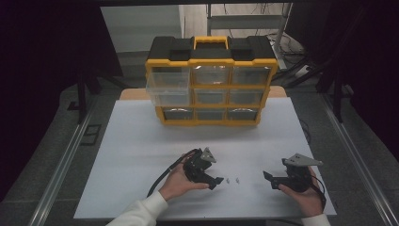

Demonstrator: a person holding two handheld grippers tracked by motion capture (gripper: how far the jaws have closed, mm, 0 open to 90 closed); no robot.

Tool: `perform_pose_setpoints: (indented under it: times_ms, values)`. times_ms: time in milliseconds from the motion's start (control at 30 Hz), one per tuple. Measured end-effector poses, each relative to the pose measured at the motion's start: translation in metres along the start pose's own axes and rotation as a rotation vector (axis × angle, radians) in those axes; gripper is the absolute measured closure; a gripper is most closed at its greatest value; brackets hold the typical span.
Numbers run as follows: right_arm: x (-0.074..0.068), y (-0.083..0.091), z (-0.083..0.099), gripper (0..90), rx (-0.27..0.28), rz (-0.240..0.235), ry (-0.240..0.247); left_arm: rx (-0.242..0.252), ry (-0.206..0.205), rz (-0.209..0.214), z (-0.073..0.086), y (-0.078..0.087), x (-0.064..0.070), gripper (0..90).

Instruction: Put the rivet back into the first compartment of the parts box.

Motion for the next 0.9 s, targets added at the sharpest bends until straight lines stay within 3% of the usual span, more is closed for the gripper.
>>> perform_pose_setpoints:
  times_ms: [367,767,900]
  values:
    - [0.0,0.0,0.0,10.6,-0.001,0.001,0.001,-0.005,-0.01,0.014,-0.005,-0.02,0.008,23.7]
    - [0.001,0.0,0.0,10.6,-0.002,0.003,0.002,-0.04,-0.064,0.021,-0.007,-0.04,0.018,26.8]
    - [0.001,0.0,0.0,10.7,-0.002,0.005,0.002,-0.047,-0.066,0.021,-0.006,-0.042,0.02,35.8]
Point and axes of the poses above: each handheld gripper's, and its own axes: y roughly backward along the jaws, z roughly out of its underside, x roughly to its right, the point moved 8 cm from there along -y, roughly forward along the jaws, and after that the axes turned 10 degrees about x, right-handed, at the moved point
